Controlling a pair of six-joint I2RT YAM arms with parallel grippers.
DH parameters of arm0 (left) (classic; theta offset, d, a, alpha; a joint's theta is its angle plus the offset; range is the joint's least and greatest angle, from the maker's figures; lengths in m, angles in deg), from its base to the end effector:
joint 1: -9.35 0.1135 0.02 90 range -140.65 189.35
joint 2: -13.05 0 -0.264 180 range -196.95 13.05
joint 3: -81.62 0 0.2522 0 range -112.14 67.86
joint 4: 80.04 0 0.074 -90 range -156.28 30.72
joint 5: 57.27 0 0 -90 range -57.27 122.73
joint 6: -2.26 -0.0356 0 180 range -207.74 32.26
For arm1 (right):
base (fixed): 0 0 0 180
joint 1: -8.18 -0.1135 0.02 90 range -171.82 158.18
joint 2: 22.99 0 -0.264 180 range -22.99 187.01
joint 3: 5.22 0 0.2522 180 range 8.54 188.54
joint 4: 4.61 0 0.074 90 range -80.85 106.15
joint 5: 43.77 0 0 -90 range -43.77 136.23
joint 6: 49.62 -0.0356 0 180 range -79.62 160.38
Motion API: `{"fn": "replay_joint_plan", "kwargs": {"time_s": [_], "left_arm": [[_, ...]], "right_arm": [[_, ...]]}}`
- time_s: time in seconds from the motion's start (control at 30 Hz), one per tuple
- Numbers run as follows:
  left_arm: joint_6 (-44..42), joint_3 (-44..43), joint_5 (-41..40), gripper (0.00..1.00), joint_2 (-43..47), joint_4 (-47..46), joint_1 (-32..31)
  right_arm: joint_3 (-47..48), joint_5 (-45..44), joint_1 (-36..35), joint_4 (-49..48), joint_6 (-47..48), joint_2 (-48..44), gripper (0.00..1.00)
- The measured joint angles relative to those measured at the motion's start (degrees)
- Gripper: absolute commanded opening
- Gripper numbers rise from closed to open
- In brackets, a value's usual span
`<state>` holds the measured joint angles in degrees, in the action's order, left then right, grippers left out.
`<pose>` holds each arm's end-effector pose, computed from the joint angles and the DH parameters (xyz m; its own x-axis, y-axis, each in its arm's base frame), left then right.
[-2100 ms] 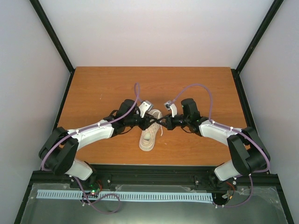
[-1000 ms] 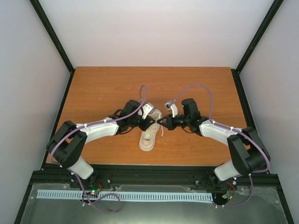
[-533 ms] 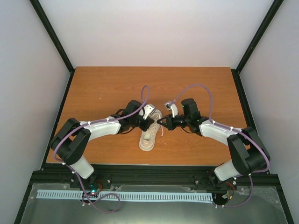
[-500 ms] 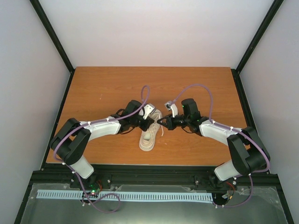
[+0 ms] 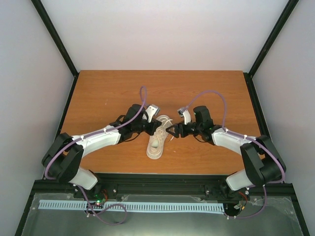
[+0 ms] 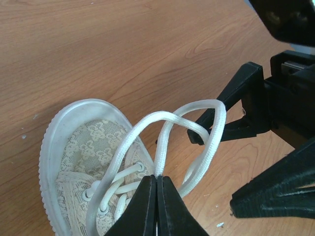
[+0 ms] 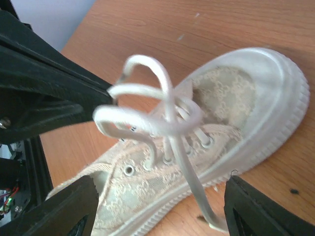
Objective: Tie the shoes
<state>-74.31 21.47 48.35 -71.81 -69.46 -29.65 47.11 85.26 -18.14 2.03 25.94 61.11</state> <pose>0.2379 -0.2050 0.2085 -0.6171 0.2119 -0.7578 0.6514 0.6779 -0.3409 0.2472 0.1473 0.1802 -0.7355 -0.1477 -0.6613 -0.6230 0.5311 0.5743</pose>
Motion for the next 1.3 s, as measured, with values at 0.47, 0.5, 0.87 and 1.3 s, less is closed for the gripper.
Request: {"fn": "replay_joint_plan", "kwargs": {"time_s": [0.47, 0.5, 0.87, 1.3], "left_arm": [[2.8, 0.7, 0.0, 0.01, 1.7, 0.6, 0.0], [3.0, 0.7, 0.1, 0.01, 1.7, 0.6, 0.0], [7.9, 0.7, 3.4, 0.01, 2.3, 0.6, 1.5], [20.0, 0.7, 11.9, 0.01, 13.4, 7.2, 17.9]], "right_arm": [[-10.2, -3.8, 2.2, -3.1, -0.8, -3.9, 0.61], [-10.2, -3.7, 2.2, -3.9, -0.6, -3.3, 0.58], [-5.4, -1.0, 2.0, -10.5, 0.2, 5.6, 0.03], [-6.5, -20.8, 4.1, 4.2, -4.9, -6.2, 0.03]]}}
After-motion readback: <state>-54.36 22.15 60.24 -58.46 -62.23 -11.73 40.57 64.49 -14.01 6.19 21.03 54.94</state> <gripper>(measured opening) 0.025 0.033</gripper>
